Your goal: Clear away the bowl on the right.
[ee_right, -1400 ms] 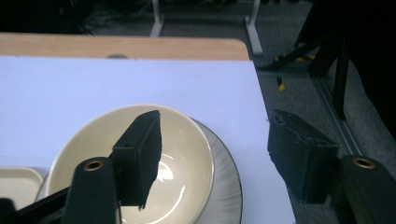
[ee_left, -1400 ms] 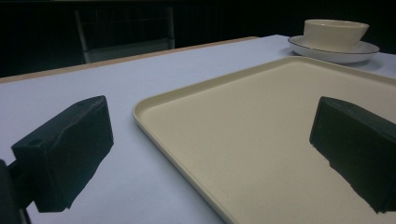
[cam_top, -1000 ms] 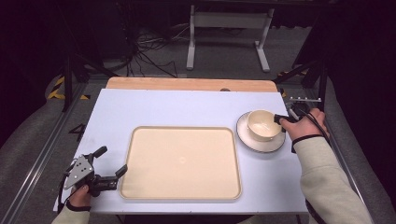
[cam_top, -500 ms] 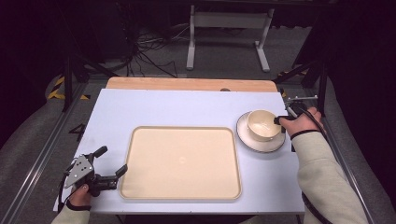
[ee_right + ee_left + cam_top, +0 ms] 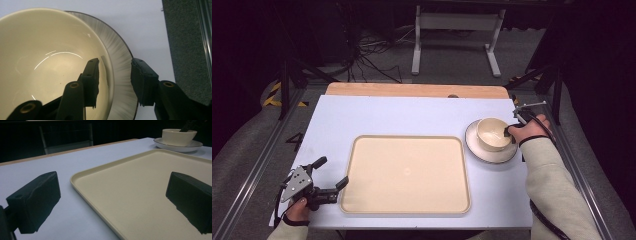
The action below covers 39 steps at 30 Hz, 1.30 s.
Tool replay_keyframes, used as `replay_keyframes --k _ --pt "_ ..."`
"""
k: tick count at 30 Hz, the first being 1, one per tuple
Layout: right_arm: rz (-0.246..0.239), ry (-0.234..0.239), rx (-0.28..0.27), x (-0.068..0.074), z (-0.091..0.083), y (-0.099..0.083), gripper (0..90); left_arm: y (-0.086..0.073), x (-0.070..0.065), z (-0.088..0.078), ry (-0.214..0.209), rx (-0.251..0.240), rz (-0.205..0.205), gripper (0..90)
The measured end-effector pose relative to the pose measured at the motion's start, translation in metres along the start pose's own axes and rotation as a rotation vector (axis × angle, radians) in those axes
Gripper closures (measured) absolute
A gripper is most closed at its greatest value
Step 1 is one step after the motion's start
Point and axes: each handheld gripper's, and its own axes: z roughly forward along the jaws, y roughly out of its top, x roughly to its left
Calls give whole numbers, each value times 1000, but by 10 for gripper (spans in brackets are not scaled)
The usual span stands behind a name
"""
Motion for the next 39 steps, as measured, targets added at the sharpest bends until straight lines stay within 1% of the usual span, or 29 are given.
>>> replay_keyframes --k 3,4,6,7,9,11,14,19,22,23,25,30,35,37,38,39 --pt "17 5 24 1 3 0 651 0 0 0 2 -1 0 2" --pt "18 19 33 0 5 0 668 0 0 0 3 -2 0 2" --pt "27 32 47 0 7 0 698 0 -1 0 5 4 3 2" --pt "28 44 63 0 8 0 730 0 -1 0 6 3 10 2" --pt "49 60 94 1 10 0 775 0 -1 0 9 0 11 2" --pt "51 64 99 1 10 1 787 0 -1 0 10 1 12 2" --pt "52 54 114 3 10 3 799 0 -2 -1 12 0 14 2" --pt "83 66 136 2 10 5 812 0 -2 -1 13 -2 15 2" --pt "98 80 148 1 10 5 825 0 -2 0 12 -1 15 2" --pt "98 91 152 0 9 5 832 0 -2 0 12 0 14 2" --pt "114 106 157 -1 7 5 844 0 -2 0 13 0 12 2" --pt "115 98 150 0 5 4 846 0 -1 0 10 0 8 2" --pt "127 98 141 1 -2 5 844 0 -1 1 5 6 4 2" --pt "115 79 138 2 -5 5 843 0 -1 1 7 1 1 2" --pt "104 76 139 2 -7 5 841 0 0 0 1 5 6 2" --pt "103 76 134 2 -9 5 841 0 -1 0 2 0 7 2"
